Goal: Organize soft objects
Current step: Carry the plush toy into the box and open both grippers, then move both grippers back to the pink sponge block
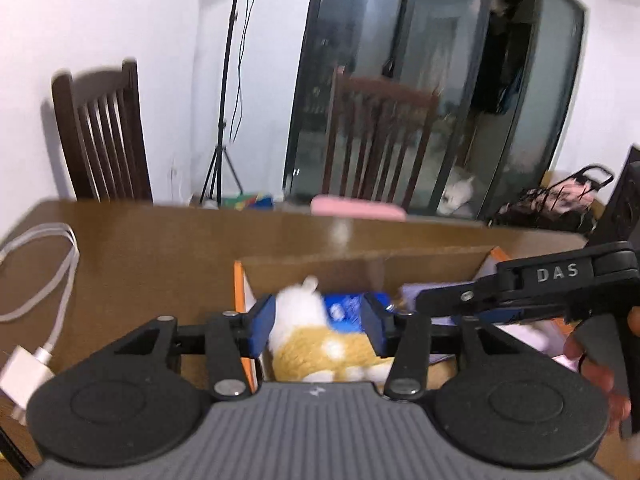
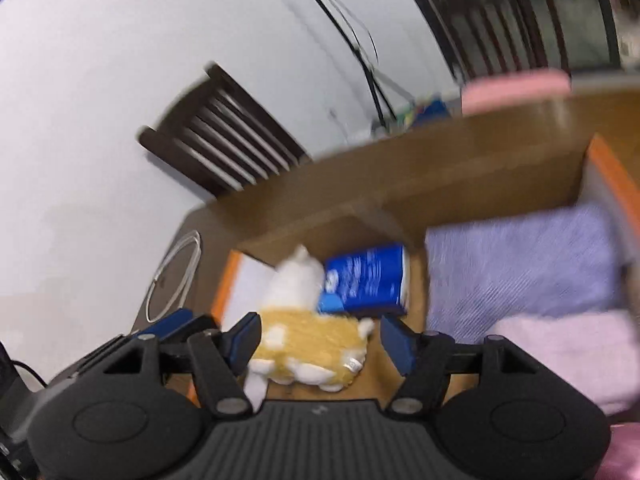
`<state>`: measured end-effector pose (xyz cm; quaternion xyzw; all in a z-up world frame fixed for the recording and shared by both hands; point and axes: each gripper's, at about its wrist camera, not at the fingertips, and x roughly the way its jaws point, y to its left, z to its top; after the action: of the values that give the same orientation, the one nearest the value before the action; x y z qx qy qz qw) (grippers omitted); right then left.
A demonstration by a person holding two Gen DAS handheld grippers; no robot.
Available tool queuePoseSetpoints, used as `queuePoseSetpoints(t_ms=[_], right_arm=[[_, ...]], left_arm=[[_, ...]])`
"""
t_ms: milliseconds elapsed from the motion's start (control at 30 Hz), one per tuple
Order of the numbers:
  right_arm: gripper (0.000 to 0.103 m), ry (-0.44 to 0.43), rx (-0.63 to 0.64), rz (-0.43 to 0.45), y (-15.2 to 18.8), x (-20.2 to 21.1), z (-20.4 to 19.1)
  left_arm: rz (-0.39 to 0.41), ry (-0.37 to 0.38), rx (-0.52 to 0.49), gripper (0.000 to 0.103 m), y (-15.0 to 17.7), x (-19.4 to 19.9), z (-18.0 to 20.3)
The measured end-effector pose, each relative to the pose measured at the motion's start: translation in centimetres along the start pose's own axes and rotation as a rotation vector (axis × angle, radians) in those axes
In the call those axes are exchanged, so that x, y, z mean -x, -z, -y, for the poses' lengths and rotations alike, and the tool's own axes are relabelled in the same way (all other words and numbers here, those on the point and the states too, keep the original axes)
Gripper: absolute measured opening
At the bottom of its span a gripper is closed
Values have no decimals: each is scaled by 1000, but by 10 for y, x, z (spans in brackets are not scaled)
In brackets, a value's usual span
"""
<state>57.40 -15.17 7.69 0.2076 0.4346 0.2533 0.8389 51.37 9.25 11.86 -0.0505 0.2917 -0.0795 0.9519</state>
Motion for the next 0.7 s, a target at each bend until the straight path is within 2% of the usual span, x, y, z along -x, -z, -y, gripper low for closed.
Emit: queuePoseSetpoints(t_ms=[167,333,433,533,600,700], right_arm=[[67,61,133,130,1,88,-25],[72,146,266,229,30,163,-35],[75,187,321,275,51,196,-37],[75,182,336,306,68,217,-37],[76,178,353,335,83,228,-39],[78,177,405,386,116,240,-38]], left_arm=[[81,-18,-28,58,-10,68,8],[114,-30,-34,62,2,123,14],[119,-41,-34,63,9,144,23],[142,-47,-35,66,19,167,31],[164,-67,-34,68,36,182,38],[206,-60,-49,77,73,206,50]])
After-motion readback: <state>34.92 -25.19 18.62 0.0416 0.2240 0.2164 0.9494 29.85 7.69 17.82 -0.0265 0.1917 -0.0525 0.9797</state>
